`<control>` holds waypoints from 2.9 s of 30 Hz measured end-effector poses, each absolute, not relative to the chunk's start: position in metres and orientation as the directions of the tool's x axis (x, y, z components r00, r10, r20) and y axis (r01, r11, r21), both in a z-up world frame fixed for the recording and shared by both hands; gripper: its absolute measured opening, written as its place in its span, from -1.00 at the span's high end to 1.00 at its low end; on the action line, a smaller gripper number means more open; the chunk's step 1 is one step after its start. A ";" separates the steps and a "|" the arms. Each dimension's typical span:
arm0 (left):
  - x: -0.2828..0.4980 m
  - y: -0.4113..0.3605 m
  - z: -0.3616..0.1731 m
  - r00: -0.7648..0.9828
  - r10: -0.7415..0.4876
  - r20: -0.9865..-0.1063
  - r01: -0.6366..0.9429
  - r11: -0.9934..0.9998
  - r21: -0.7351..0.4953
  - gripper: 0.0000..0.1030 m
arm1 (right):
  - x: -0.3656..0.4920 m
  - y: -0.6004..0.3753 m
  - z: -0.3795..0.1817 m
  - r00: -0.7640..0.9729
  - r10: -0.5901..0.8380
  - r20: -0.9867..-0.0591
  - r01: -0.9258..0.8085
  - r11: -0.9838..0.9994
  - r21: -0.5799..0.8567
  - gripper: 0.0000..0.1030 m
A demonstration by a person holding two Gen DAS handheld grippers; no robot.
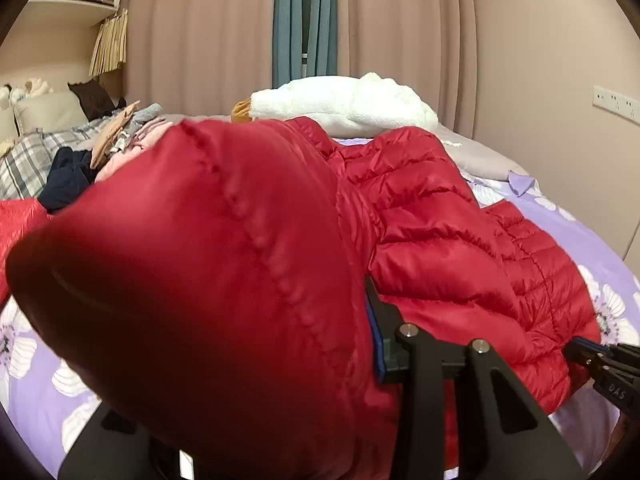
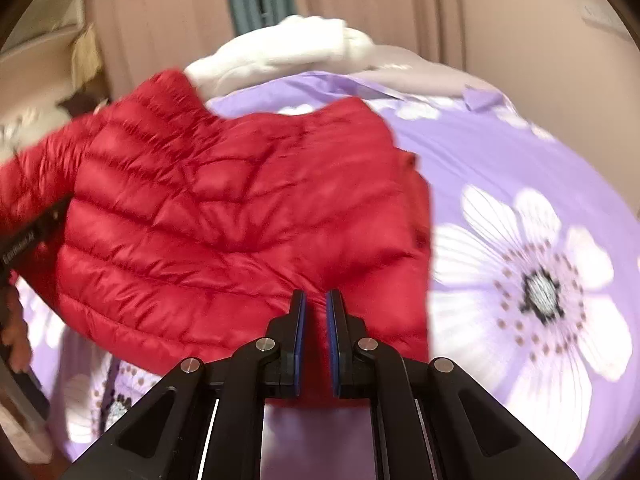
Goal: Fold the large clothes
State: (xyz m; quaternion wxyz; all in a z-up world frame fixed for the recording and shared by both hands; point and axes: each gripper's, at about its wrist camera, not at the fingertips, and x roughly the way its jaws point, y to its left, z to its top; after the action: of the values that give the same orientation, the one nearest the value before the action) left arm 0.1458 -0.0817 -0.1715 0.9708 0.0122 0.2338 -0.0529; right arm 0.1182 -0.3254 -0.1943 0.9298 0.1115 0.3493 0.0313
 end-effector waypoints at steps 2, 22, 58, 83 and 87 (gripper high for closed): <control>0.145 -0.083 -0.170 0.890 -0.088 -0.448 0.102 0.995 0.007 0.23 | 0.114 -0.341 -0.192 0.773 0.098 -0.627 0.059 0.972 0.225 0.86; 0.129 -0.155 -0.144 0.962 0.023 -0.272 0.088 0.916 0.391 0.23 | 0.122 -0.378 -0.213 0.713 0.098 -0.694 0.172 0.936 0.308 0.85; 0.121 -0.221 -0.209 0.812 -0.285 -0.510 0.490 0.807 0.329 0.07 | 0.117 -0.413 -0.194 0.773 0.271 -0.573 0.114 0.830 0.546 0.07; 0.136 -0.206 -0.203 0.758 -0.324 -0.566 0.488 0.857 0.163 0.03 | 0.130 -0.405 -0.192 0.767 0.293 -0.571 0.075 0.842 0.534 -0.18; 0.140 -0.206 -0.204 0.748 -0.342 -0.569 0.500 0.854 0.143 0.00 | 0.127 -0.407 -0.183 0.784 0.328 -0.526 0.040 0.820 0.571 -0.18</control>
State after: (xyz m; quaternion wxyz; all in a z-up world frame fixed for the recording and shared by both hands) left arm 0.1402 -0.2063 -0.2035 0.9235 0.1449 0.2724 -0.2278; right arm 0.1266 -0.4070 -0.1826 0.8993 0.2891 0.3184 0.0801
